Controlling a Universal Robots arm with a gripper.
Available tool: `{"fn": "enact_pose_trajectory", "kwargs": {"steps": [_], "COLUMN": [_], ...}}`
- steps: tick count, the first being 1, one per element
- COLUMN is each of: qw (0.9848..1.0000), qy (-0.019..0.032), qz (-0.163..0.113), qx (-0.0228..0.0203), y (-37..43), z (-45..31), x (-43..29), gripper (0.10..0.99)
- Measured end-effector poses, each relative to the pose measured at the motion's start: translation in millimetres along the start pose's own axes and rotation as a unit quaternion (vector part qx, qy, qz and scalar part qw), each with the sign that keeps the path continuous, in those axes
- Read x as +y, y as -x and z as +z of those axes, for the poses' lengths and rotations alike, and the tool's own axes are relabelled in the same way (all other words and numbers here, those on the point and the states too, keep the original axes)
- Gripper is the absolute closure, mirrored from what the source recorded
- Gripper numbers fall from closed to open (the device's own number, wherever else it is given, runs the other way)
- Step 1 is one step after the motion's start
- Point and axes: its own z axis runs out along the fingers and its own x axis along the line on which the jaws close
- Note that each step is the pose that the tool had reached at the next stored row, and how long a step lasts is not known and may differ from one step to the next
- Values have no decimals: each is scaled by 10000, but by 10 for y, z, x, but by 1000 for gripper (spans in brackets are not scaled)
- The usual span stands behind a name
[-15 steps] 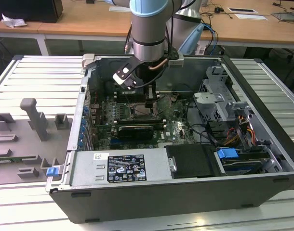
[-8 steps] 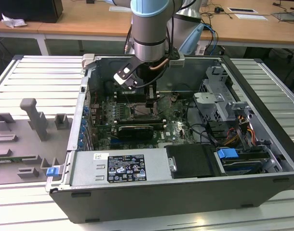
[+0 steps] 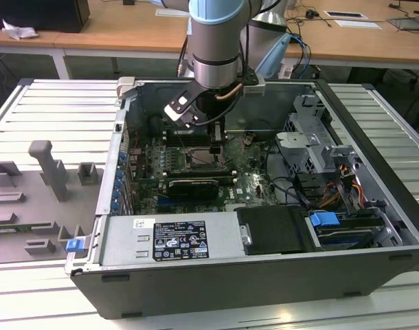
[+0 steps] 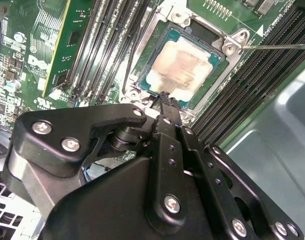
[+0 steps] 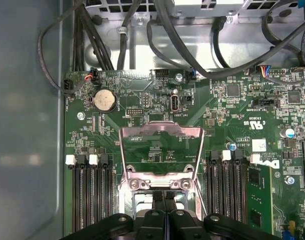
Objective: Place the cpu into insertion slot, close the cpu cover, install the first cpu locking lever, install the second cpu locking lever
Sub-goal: 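Close the cpu cover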
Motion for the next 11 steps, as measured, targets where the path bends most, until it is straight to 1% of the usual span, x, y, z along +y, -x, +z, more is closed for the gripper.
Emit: {"fn": "enact_pose_trajectory", "kwargs": {"steps": [11], "qw": [10000], "qy": [-1], "qz": [0], "qx": [0], "y": [-2], "z": [6], "x": [72], "gripper": [980]}}
